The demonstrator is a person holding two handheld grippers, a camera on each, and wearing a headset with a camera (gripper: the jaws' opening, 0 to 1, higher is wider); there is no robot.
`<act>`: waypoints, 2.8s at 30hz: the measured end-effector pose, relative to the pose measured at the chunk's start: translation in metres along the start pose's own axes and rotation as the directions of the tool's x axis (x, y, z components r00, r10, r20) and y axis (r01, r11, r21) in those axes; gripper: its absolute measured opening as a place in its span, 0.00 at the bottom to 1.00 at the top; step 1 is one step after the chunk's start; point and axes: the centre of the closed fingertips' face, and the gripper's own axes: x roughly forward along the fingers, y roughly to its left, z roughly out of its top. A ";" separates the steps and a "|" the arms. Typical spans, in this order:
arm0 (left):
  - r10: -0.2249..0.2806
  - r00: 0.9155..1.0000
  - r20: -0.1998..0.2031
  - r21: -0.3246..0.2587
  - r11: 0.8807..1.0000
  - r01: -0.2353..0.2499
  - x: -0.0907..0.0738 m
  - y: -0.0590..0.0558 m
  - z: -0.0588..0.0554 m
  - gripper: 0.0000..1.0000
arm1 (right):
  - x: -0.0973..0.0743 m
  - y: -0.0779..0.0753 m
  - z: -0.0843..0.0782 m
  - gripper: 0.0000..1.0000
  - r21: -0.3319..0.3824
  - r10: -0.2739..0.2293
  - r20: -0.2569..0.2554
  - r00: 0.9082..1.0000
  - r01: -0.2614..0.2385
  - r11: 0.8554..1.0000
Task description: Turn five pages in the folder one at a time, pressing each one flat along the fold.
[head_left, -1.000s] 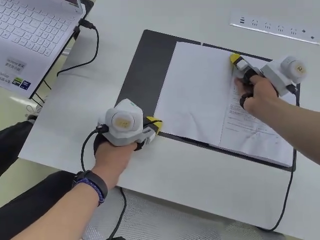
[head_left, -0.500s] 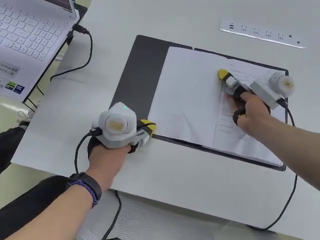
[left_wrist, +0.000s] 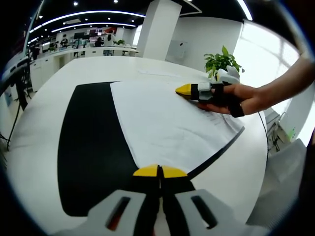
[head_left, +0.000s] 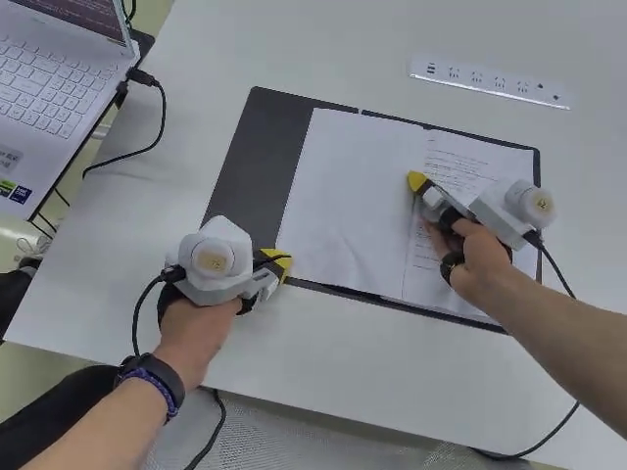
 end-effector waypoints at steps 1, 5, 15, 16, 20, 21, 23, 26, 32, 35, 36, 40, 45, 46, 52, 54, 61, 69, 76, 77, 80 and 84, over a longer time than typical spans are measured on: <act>0.000 1.000 0.000 0.000 1.000 0.000 0.000 0.000 0.000 0.00 | -0.001 0.000 -0.001 0.00 -0.005 0.003 -0.004 1.000 -0.003 1.000; 0.001 1.000 0.004 -0.003 1.000 -0.001 0.001 0.002 -0.001 0.00 | -0.011 0.001 -0.008 0.00 0.003 0.007 -0.009 1.000 -0.007 1.000; -0.006 1.000 0.013 -0.005 1.000 0.006 0.004 0.004 -0.003 0.00 | -0.036 0.005 -0.029 0.00 0.016 0.016 -0.013 1.000 -0.016 1.000; -0.006 1.000 0.013 -0.004 1.000 0.006 0.004 0.004 -0.003 0.00 | -0.037 0.006 -0.030 0.00 0.015 0.017 -0.015 1.000 -0.017 1.000; -0.006 1.000 0.013 -0.002 1.000 0.006 0.004 0.004 -0.003 0.00 | -0.045 0.009 -0.039 0.00 0.011 0.025 -0.029 0.999 -0.024 1.000; -0.006 1.000 0.013 -0.001 1.000 0.006 0.004 0.005 -0.003 0.00 | -0.047 0.009 -0.041 0.00 0.012 0.025 -0.030 0.999 -0.025 1.000; -0.006 1.000 0.013 -0.001 1.000 0.006 0.004 0.004 -0.003 0.00 | -0.051 0.010 -0.045 0.00 0.017 0.028 -0.031 0.999 -0.027 0.999; -0.009 1.000 0.013 -0.001 1.000 0.009 0.004 0.004 -0.003 0.00 | -0.057 0.012 -0.050 0.00 0.022 0.036 -0.039 0.999 -0.035 0.999; -0.012 1.000 0.015 0.003 1.000 0.012 0.003 0.004 -0.003 0.00 | -0.066 0.013 -0.063 0.00 -0.001 0.057 -0.084 0.995 -0.058 0.998; -0.012 1.000 0.019 0.001 1.000 0.012 0.003 0.004 -0.003 0.00 | -0.075 0.013 -0.072 0.00 0.004 0.061 -0.093 0.994 -0.061 0.998; -0.012 1.000 0.020 0.001 1.000 0.012 0.003 0.004 -0.003 0.00 | -0.076 0.014 -0.074 0.00 0.004 0.062 -0.095 0.994 -0.062 0.998; -0.013 1.000 0.022 0.000 1.000 0.013 0.003 0.004 -0.003 0.00 | -0.083 0.014 -0.082 0.00 0.009 0.060 -0.098 0.993 -0.060 0.998; -0.014 1.000 0.024 0.000 1.000 0.014 0.003 0.004 -0.004 0.00 | -0.090 0.015 -0.091 0.00 0.007 0.061 -0.108 0.992 -0.061 0.998; -0.014 1.000 0.024 0.000 1.000 0.015 0.003 0.004 -0.003 0.00 | -0.092 0.015 -0.093 0.00 0.007 0.060 -0.112 0.992 -0.060 0.998; -0.019 1.000 0.024 0.001 1.000 0.019 0.002 0.004 -0.003 0.00 | -0.101 0.018 -0.103 0.00 0.005 0.056 -0.126 0.990 -0.056 0.998; -0.020 0.999 0.026 0.000 1.000 0.020 0.002 0.003 -0.003 0.00 | -0.104 0.019 -0.105 0.00 0.006 0.057 -0.129 0.990 -0.056 0.998; -0.017 1.000 0.026 -0.011 1.000 0.017 0.002 0.003 -0.003 0.00 | -0.111 0.020 -0.111 0.00 0.014 0.052 -0.141 0.989 -0.050 0.999; -0.005 1.000 -0.008 -0.006 1.000 0.004 0.002 0.002 -0.002 0.00 | -0.112 0.021 -0.113 0.00 0.013 0.034 -0.159 0.987 -0.033 0.999; -0.035 0.999 0.005 -0.053 0.998 0.035 0.000 -0.011 0.005 0.00 | -0.114 0.022 -0.112 0.00 -0.037 0.042 -0.207 0.977 -0.051 0.998; -0.036 0.999 0.017 -0.056 0.998 0.037 -0.002 -0.013 0.009 0.02 | -0.115 0.024 -0.109 0.00 -0.065 0.039 -0.208 0.977 -0.053 0.996; -0.031 0.999 0.033 -0.051 0.998 0.032 -0.006 -0.017 0.018 0.04 | -0.118 0.026 -0.099 0.04 -0.077 0.049 -0.186 0.981 -0.065 0.995; -0.029 0.998 0.056 -0.026 0.999 0.031 -0.012 -0.021 0.032 0.09 | -0.122 0.026 -0.083 0.07 -0.103 0.060 -0.154 0.986 -0.077 0.992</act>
